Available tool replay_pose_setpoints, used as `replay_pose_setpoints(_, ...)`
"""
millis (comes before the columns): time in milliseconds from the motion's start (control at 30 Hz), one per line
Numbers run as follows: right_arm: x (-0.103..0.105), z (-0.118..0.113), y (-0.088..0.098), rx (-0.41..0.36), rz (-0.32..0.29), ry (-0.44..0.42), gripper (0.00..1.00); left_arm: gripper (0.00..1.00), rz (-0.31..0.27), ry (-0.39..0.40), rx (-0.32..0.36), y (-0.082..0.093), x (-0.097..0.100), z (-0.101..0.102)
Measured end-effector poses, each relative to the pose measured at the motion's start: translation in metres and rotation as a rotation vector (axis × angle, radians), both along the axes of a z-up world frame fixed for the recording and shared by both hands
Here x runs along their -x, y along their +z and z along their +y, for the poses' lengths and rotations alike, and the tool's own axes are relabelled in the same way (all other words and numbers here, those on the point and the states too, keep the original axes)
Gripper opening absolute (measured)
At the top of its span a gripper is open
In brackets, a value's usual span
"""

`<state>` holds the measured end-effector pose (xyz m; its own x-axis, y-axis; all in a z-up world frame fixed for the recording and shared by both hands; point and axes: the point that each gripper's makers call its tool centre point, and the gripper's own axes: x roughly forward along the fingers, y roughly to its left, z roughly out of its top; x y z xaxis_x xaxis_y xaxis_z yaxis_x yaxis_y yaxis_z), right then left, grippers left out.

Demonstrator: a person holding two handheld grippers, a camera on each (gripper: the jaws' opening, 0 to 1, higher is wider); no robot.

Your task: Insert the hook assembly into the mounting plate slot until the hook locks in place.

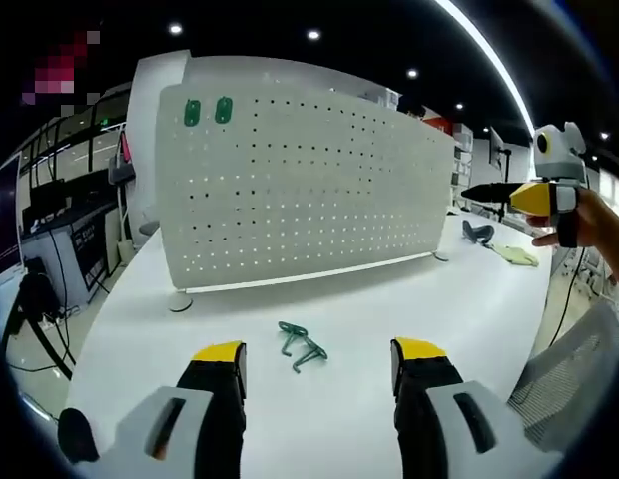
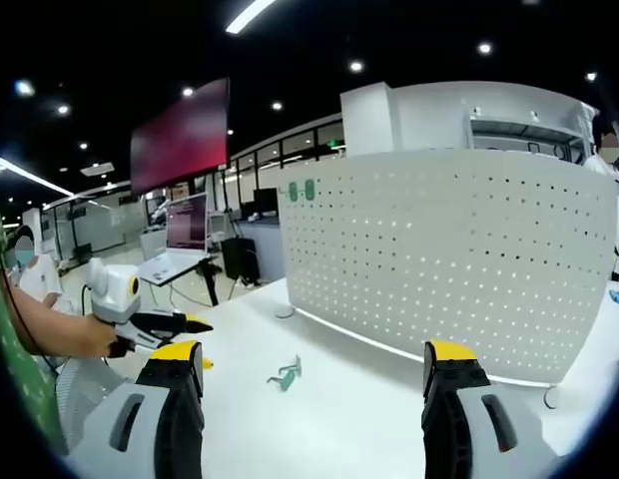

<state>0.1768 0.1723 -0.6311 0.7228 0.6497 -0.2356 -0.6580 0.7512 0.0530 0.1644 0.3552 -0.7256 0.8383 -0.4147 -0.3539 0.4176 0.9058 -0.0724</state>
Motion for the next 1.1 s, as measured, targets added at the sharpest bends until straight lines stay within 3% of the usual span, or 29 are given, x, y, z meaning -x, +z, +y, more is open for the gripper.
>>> replay_pose_setpoints(333, 0.0, 0.005, -0.012, 0.013, 0.022, 0.005, 0.92, 0.6, 0.014, -0.033, -0.006, -0.005, 0.001, -0.01)
replay_pose_setpoints(1100, -0.028, 0.035, -0.07, 0.088, 0.129, 0.07, 0.87, 0.6, 0.052, -0.079, -0.008, -0.015, 0.001, -0.019)
